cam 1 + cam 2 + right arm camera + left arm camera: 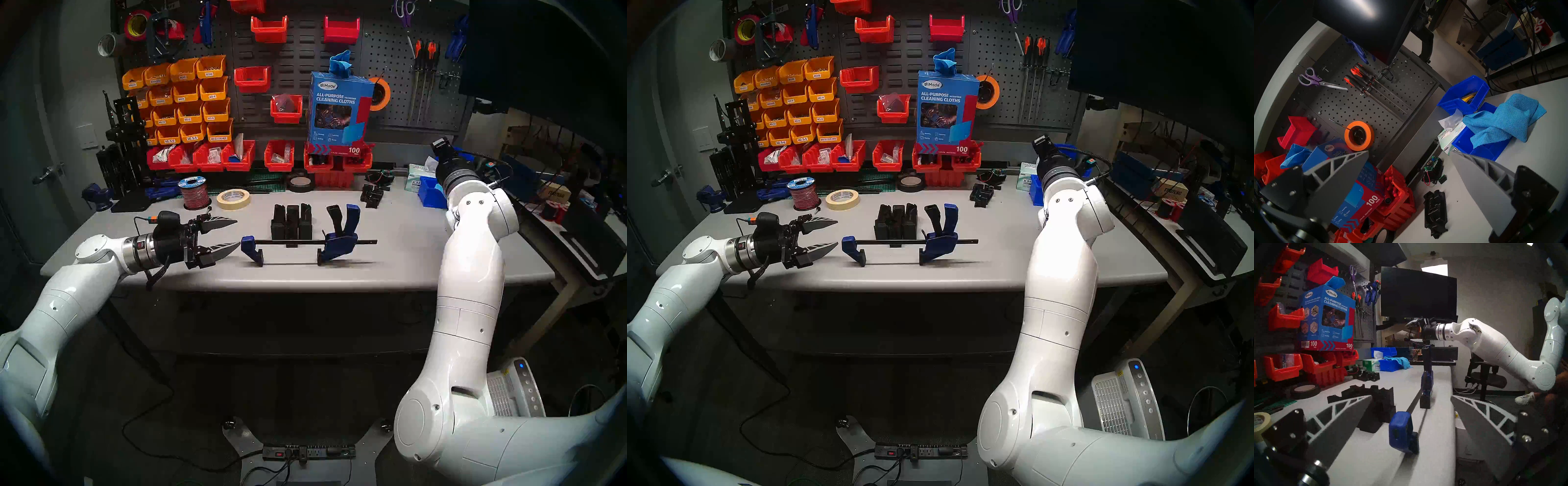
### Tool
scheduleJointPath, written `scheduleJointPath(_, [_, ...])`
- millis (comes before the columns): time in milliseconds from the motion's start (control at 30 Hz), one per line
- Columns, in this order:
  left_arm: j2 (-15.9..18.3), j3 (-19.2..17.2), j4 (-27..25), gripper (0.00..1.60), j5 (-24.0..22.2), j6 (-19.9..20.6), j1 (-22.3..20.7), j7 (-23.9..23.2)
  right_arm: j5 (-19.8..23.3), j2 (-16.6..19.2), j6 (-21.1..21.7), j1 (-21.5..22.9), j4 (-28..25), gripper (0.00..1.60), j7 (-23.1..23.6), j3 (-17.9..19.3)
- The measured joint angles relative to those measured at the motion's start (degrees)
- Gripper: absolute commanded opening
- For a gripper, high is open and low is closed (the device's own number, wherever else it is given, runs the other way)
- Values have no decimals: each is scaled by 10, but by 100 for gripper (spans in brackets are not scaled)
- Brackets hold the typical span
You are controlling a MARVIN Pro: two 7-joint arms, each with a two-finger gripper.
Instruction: Clamp the two 3D printed pieces together with the clamp
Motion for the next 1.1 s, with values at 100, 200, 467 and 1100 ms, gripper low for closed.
scheduleJointPath(100, [-12,0,15,160,8,-16,-7,-1,0,0,0,0,0,160,0,0])
scheduleJointPath(200, [-18,2,24,160,11,-17,-12,-11,0,0,1,0,0,160,0,0])
scheduleJointPath(467, [-22,12,38,160,8,20,-25,-54,0,0,1,0,0,160,0,0])
scheduleJointPath(1100, [-42,30,88,160,30,30,-61,-64,0,0,2,0,0,160,0,0])
